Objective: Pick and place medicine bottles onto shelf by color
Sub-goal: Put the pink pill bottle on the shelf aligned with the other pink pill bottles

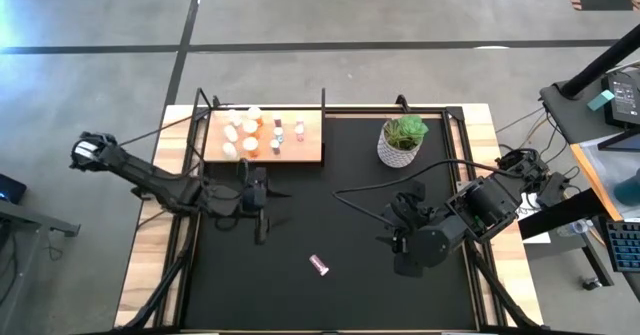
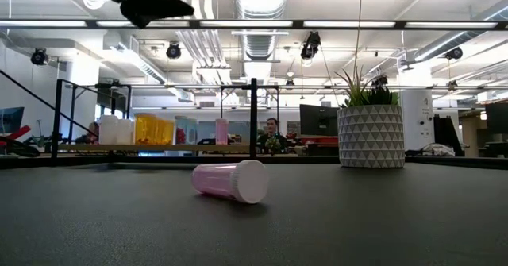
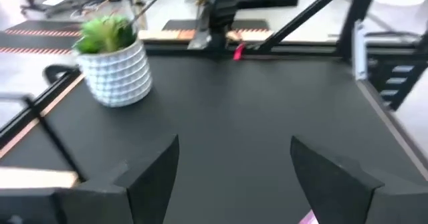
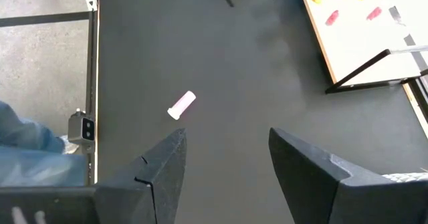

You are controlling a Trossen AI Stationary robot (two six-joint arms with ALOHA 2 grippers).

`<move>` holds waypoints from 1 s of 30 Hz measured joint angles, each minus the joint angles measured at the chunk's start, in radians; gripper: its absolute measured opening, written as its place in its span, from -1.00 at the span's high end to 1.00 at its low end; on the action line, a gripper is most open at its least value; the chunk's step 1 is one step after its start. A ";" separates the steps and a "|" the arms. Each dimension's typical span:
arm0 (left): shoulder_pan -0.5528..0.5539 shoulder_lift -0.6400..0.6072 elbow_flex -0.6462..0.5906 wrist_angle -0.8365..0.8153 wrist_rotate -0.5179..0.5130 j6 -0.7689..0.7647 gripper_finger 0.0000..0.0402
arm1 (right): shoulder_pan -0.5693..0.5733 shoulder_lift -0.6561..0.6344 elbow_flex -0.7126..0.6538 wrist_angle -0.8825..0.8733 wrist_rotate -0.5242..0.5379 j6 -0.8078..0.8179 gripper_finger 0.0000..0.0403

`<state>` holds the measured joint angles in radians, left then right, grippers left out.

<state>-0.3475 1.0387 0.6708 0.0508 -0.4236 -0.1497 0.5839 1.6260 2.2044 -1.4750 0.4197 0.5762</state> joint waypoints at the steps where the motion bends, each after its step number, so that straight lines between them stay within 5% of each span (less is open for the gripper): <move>1: -0.010 0.008 0.000 0.023 0.000 0.000 -0.34 | 0.000 0.000 0.000 0.000 0.000 0.000 -0.01; 8: -0.052 0.047 -0.002 0.186 -0.003 -0.002 -0.34 | 0.000 0.000 0.000 0.000 0.000 -0.003 -0.01; 19: -0.059 0.057 -0.002 0.481 -0.001 -0.003 -0.34 | 0.000 0.000 0.000 0.010 0.001 -0.416 -0.01; 30: -0.059 0.057 -0.001 0.596 0.000 -0.159 -0.34 | -0.002 0.000 0.000 0.288 0.001 -0.576 -0.01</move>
<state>-0.4068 1.0962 0.6697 0.6470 -0.4240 -0.3090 0.5819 1.6260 2.2044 -1.1869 0.4206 0.0005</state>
